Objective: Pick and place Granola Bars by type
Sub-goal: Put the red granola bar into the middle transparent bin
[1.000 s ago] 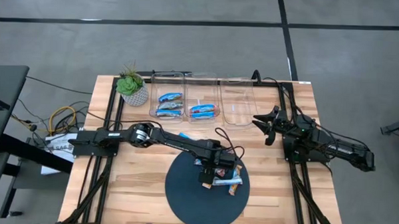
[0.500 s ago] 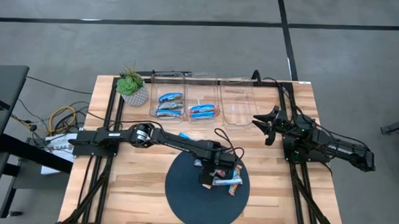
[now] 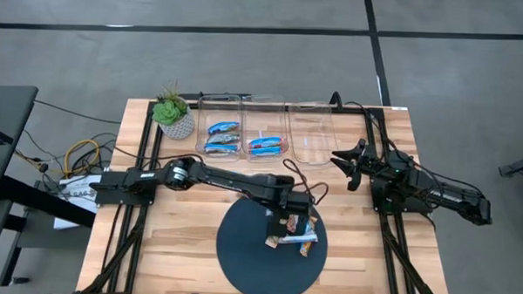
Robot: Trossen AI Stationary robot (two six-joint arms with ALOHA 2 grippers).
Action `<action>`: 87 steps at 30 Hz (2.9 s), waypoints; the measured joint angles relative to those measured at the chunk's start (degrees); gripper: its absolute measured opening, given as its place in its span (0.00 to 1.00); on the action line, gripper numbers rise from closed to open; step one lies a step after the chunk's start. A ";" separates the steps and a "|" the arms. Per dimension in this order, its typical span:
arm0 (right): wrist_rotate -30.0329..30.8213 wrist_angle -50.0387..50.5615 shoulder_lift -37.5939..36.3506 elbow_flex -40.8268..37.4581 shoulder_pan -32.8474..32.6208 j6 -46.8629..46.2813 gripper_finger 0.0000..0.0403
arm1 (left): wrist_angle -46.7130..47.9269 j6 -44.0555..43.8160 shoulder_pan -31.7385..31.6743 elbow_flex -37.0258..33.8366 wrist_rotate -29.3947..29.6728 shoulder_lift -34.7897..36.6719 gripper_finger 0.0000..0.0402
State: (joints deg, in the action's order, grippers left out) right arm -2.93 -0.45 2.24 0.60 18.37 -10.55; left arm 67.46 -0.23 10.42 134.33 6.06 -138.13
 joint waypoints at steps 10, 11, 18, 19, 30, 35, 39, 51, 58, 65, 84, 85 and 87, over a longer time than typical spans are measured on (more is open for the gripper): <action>-0.01 0.00 0.00 0.00 0.02 0.00 0.31 | -0.11 0.04 -2.70 0.21 6.93 5.76 0.02; -0.01 0.00 0.00 0.00 0.00 0.00 0.31 | -0.10 0.05 -3.01 0.21 7.71 6.05 0.02; -0.01 0.00 0.00 0.00 0.02 0.00 0.31 | -0.08 2.76 -6.27 0.21 13.13 7.70 0.03; -0.01 0.00 0.00 0.01 0.00 0.00 0.31 | -0.09 3.02 -6.87 0.21 13.80 8.04 0.03; -0.01 0.00 0.00 0.00 0.00 0.00 0.31 | -1.14 9.18 -15.65 0.16 19.54 10.78 0.03; -0.02 -0.01 0.00 0.00 0.02 0.00 0.31 | -1.40 13.13 -20.39 0.16 20.33 11.13 0.03; -0.01 0.00 0.00 0.00 0.00 0.00 0.30 | -1.38 15.09 -23.60 0.18 20.37 11.22 0.03; -0.01 0.00 0.00 0.00 0.00 0.00 0.30 | -1.42 17.07 -28.40 0.16 17.00 11.24 0.03; -0.02 0.00 0.00 0.00 0.00 0.00 0.30 | -1.53 17.05 -30.01 -2.47 15.10 11.33 0.03; -0.02 0.00 0.00 0.00 0.01 0.00 0.31 | -3.96 17.05 -31.12 -9.27 11.60 11.28 0.03; -0.03 0.00 0.00 0.00 0.02 0.00 0.31 | -15.23 21.32 -33.68 -23.86 7.84 10.89 0.03; -0.02 0.00 0.00 0.00 0.00 0.00 0.31 | -15.37 21.62 -33.82 -23.88 7.77 10.69 0.03; -0.01 0.00 0.00 0.00 0.01 0.00 0.30 | -15.47 21.92 -34.03 -23.99 7.56 10.54 0.03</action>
State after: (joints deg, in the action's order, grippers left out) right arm -2.95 -0.45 2.24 0.60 18.38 -10.55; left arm 51.99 21.69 -23.62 110.34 13.63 -127.59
